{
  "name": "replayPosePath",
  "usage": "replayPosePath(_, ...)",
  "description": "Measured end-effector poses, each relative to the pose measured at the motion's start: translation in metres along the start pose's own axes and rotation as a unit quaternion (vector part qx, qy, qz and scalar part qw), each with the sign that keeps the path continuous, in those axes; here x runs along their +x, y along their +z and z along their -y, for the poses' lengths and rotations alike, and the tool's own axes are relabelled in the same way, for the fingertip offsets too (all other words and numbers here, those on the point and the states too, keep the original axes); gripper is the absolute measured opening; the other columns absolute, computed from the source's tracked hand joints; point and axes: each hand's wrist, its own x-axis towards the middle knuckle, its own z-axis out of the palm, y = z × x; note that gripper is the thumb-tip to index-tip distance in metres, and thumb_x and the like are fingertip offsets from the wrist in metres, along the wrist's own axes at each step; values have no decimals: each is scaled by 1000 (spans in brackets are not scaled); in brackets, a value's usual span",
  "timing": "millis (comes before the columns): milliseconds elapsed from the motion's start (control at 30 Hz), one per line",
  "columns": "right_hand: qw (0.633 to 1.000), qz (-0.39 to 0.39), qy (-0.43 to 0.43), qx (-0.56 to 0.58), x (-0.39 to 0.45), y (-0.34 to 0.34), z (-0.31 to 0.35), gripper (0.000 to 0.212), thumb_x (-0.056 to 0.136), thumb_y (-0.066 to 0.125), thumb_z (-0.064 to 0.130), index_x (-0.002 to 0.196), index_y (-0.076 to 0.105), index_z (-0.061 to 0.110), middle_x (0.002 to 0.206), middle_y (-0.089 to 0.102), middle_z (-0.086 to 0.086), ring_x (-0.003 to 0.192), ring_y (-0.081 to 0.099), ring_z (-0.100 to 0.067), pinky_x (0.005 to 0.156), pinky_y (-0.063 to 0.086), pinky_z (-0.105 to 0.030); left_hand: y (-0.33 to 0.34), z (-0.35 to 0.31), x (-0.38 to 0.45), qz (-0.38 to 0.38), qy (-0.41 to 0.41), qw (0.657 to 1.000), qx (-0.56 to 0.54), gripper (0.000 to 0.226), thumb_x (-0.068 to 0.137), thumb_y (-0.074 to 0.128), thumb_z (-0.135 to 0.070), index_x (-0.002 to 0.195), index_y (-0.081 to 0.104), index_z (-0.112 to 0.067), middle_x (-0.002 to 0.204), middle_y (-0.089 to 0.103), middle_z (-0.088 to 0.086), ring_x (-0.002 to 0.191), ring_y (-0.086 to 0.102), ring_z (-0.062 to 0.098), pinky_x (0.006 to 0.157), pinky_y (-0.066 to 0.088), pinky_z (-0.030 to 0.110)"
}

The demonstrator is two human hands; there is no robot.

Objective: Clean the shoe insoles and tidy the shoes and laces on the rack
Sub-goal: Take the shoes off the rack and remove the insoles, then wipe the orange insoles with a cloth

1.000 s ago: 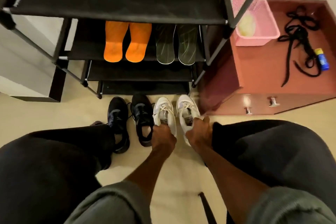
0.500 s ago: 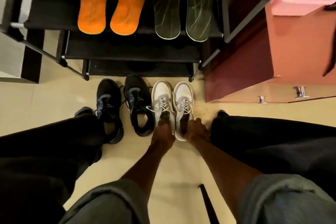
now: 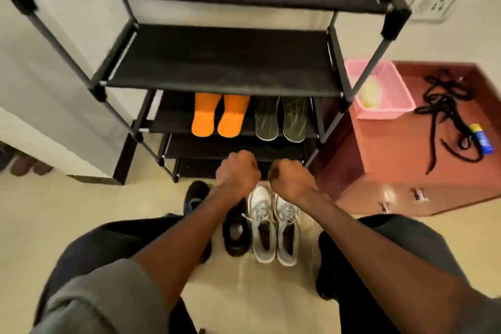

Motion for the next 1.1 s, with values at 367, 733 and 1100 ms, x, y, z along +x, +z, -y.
replayPosePath(367, 935, -38, -97, 339, 52, 13, 76, 20, 98, 66, 18, 84, 71, 32, 88, 74, 11, 89, 72, -11, 78, 58, -35, -62, 80, 81, -186, -239, 887, -349, 29, 92, 67, -30, 71, 57, -12, 81, 62, 12, 71, 61, 27, 74, 59, 45)
replayPosePath(733, 930, -12, -70, 361, 78, 20, 82, 16, 101, 64, 20, 90, 73, 27, 86, 75, 6, 77, 73, -9, 62, 51, -20, -46, 87, 116, -173, -308, 839, -415, 16, 95, 62, -22, 84, 53, -14, 101, 67, 14, 88, 70, 29, 64, 54, 34)
replayPosePath(1100, 886, 108, 17, 451, 53, -13, 74, 36, 106, 54, 46, 119, 66, 15, 101, 80, -7, 86, 77, -22, 65, 55, -30, -60, 26, -20, -175, -309, 763, -541, 24, 103, 55, -13, 80, 50, -13, 78, 64, 9, 71, 59, 23, 64, 45, 36)
